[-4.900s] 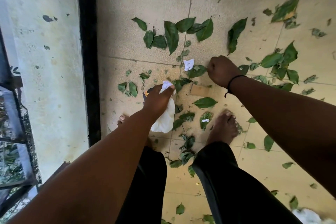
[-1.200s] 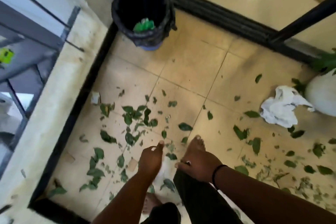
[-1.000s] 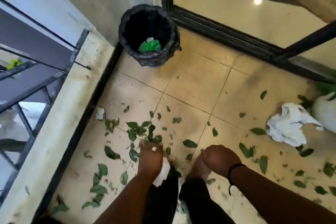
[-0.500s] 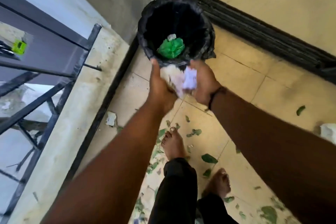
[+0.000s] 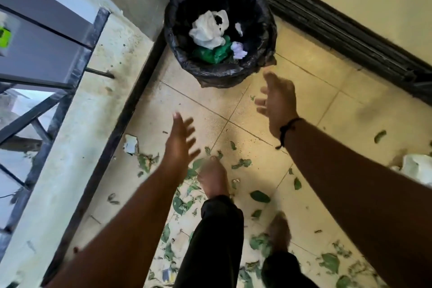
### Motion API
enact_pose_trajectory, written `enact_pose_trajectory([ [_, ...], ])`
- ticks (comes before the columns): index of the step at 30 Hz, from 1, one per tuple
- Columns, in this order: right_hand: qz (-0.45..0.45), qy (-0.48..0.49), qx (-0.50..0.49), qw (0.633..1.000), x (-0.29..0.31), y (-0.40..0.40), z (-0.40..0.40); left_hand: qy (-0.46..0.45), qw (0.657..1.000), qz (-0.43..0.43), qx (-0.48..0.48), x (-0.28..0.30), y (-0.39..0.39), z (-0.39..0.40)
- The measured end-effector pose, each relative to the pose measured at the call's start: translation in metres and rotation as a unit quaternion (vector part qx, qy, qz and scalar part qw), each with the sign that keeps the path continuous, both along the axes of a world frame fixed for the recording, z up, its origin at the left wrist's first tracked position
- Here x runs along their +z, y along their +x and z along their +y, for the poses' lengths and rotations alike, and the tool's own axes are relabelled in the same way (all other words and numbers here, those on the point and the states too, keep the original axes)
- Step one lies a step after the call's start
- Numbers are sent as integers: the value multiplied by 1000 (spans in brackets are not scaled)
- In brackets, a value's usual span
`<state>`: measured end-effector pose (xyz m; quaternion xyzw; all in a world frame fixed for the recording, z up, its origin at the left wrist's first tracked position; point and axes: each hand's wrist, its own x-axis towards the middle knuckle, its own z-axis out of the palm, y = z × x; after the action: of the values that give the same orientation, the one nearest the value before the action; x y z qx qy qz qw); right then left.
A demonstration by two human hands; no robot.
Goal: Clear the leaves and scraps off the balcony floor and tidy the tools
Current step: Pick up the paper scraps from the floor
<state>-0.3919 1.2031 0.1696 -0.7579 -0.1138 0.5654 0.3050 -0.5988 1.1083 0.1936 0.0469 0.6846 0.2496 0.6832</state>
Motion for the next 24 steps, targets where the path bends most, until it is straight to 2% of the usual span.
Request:
enact_pose_trajectory([
  [2, -13, -19, 27, 999, -12, 1, -51, -21, 994, 54, -97, -6, 18, -39],
  [3, -12, -38, 51, 998, -21, 0, -79, -50, 979, 94, -176, -17, 22, -73],
  [5, -20, -86, 147, 985, -44, 1, -136, -15, 940, 165, -298, -26, 32, -122],
  [6, -19, -114, 219, 969, -54, 2, -165, -8, 927, 180, -328, -29, 40, -137],
  [7, -14, -142, 308, 941, -61, 6, -192, 31, 906, 209, -367, -38, 49, -149],
  [8, -14, -157, 420, 894, -67, 14, -218, 10, 886, 196, -420, -41, 62, -157],
  [10, -27, -140, 622, 770, -67, 35, -254, 10, 838, 191, -511, -55, 86, -177],
  [11, -40, -120, 675, 727, -63, 50, -268, 18, 815, 201, -544, -63, 103, -186],
  [12, -49, -109, 687, 717, -57, 70, -282, 26, 786, 205, -583, -71, 125, -193],
  [14, -45, -112, 637, 761, -51, 113, -307, 43, 749, 199, -630, -84, 171, -206],
  [16, -50, -144, 564, 812, -52, 176, -333, 51, 697, 174, -693, -90, 226, -218],
  [18, -84, -184, 531, 823, -61, 247, -361, 78, 623, 161, -761, -93, 280, -228],
  [20, -122, -239, 483, 834, -71, 313, -388, 112, 582, 137, -794, -91, 328, -233],
  [24, -188, -279, 344, 877, -82, 415, -430, 188, 535, 118, -815, -89, 406, -236],
])
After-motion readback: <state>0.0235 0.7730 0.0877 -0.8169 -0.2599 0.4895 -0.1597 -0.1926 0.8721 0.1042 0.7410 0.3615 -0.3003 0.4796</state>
